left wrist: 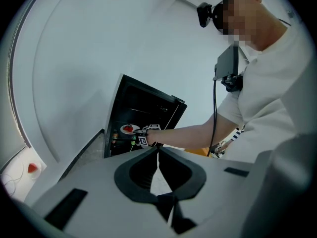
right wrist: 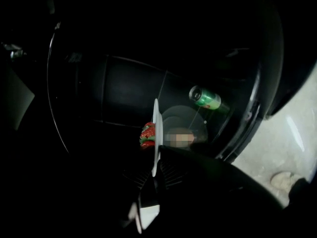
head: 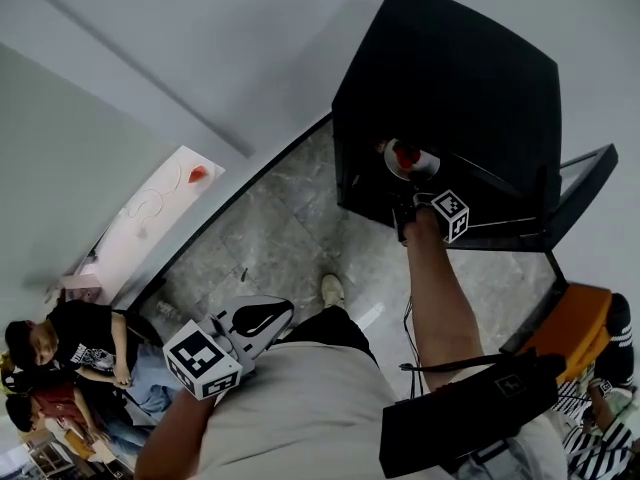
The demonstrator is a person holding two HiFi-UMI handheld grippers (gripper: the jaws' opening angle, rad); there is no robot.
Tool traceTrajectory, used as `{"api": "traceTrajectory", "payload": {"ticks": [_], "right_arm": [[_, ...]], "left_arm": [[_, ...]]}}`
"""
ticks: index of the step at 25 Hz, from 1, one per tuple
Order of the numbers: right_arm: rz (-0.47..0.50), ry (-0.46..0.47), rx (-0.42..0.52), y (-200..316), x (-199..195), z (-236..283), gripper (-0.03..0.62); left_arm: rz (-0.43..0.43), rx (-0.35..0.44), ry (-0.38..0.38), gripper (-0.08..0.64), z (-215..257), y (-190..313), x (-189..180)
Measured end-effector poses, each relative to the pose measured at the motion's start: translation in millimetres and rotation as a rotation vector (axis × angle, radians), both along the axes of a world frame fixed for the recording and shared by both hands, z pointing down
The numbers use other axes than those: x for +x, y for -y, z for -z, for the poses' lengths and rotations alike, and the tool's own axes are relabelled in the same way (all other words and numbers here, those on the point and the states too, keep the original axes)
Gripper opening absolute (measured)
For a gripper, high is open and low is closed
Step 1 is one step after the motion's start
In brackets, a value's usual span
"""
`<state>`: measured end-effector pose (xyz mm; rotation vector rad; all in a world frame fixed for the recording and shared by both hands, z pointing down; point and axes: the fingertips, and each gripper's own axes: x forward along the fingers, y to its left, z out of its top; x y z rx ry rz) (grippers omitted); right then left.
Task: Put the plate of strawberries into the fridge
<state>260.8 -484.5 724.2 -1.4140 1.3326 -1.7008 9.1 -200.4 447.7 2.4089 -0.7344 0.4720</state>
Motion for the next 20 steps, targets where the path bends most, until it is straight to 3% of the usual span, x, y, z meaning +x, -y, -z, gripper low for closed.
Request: {"api": "traceTrajectory", "payload": {"ticks": [3,5,12,20], "right_arm": [[0.042,-0.090,0.013,5.4,3.8,0.8,0.045],[0.083,-0.155,0.019,8.3,4.4,1.9,0.107],[0.259,-0.383,0.036,10.7,-0.2,3.7,0.188],[0.436,-0.540,0.053,7.3,-10.1,-0.1,0.267]], "left_arm": [[0.005,-0.011,-0.013,0.018,-1.1,0.4,-1.1],[0.009,-0.020,-0.020,0.018,-2.0,1.4,-1.6],[0.010,-0.019,-0.033,0.018,-2.6,3.0,-3.4],[0.015,-0.018,-0.034,0.018,-2.0,3.0,-5.4]]}}
